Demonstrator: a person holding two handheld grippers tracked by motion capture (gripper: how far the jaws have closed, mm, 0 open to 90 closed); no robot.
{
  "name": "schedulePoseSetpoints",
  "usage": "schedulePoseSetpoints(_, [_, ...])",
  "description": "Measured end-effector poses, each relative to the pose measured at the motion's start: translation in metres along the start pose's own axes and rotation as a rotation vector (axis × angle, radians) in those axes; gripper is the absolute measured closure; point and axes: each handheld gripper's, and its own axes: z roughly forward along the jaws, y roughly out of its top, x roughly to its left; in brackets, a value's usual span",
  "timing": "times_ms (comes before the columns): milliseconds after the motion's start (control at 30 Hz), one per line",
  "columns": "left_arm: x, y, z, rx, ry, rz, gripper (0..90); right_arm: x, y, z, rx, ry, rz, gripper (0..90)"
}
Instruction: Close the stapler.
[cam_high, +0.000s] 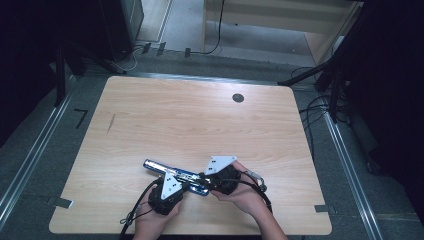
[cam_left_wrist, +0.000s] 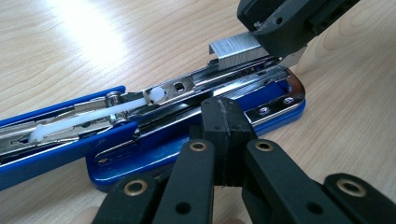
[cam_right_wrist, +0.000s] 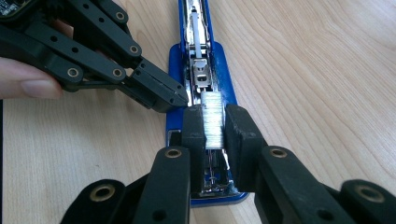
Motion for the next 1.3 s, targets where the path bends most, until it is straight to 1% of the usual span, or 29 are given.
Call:
schedulePoseSetpoints(367, [-0.0001,0.0000,-0.0001,0.001,0.001,0.001,90.0,0.0008,0.0003,0.0029,0.009,0.010,-0.010,79.8])
schedulePoseSetpoints(800, [-0.0003,0.0000,0.0000,-0.001,0.001,0.000,90.0,-0.0005,-0.0016,0.0042,0.018,0.015,0.000,79.7])
schedulePoseSetpoints(1033, [-0.0003,0.0000,0.0000,0.000,0.001,0.001,90.0,0.0001,-0.0016,0.0039,0.020,0.023,-0.014,79.7])
schedulePoseSetpoints(1300, [-0.0001,0.0000,-0.0001,0.001,0.001,0.003,90.0,-0.0017,-0.0015,0.0039,0.026,0.030,-0.014,79.7])
